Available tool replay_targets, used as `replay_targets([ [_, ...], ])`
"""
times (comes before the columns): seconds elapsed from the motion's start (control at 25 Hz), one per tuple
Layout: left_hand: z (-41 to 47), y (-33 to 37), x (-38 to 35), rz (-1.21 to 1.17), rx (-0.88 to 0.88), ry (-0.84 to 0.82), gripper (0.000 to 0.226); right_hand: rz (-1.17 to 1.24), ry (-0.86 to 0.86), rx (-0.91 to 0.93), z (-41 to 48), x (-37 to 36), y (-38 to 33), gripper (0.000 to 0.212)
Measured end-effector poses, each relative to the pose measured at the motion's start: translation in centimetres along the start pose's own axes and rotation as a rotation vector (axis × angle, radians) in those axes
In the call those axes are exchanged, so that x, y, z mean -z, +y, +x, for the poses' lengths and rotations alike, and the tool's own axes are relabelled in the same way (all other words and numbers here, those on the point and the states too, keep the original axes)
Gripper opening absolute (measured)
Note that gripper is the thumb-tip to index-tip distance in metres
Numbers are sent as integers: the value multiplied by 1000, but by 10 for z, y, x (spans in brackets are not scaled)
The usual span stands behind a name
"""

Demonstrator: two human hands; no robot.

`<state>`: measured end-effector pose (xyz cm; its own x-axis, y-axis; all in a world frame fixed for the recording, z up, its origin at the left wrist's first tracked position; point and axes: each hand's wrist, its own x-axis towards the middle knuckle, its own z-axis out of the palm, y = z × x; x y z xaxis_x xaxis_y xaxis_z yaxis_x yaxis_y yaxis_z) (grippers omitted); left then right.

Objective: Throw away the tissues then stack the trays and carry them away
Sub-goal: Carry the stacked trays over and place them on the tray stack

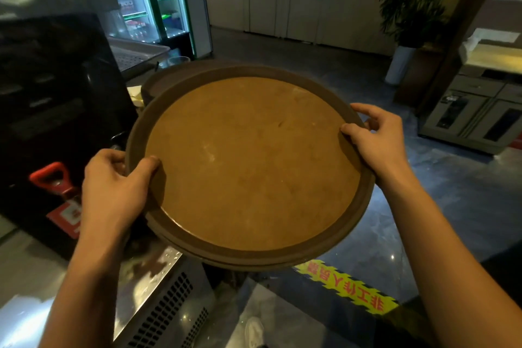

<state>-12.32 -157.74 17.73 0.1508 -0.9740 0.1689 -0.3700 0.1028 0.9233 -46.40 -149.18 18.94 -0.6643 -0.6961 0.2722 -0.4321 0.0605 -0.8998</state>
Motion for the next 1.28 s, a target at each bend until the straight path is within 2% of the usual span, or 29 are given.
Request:
replay_targets([
  [0.16,58,10,-35,-31,41,17,38,-16,-39,-8,67,-31,0,44],
  [0.64,159,5,-97,-64,119,153,19,-30,-201,39,223,-128,18,44],
  [0.76,175,-1,-118,-51,173,211,21,-39,-286,48,268,-156,28,44],
  [0.88,189,-4,-141,-43,239,283,34,-70,-421,42,313,-188,37,43],
  [0.96,196,-2,-154,-54,285,310,30,-88,-486,53,336,-208,41,43],
  [1.08,209,1,-178,15,355,413,17,-97,-606,110,378,-243,40,44],
  [1.28,212,-7,-186,171,455,547,30,-171,-757,245,417,-286,37,45],
])
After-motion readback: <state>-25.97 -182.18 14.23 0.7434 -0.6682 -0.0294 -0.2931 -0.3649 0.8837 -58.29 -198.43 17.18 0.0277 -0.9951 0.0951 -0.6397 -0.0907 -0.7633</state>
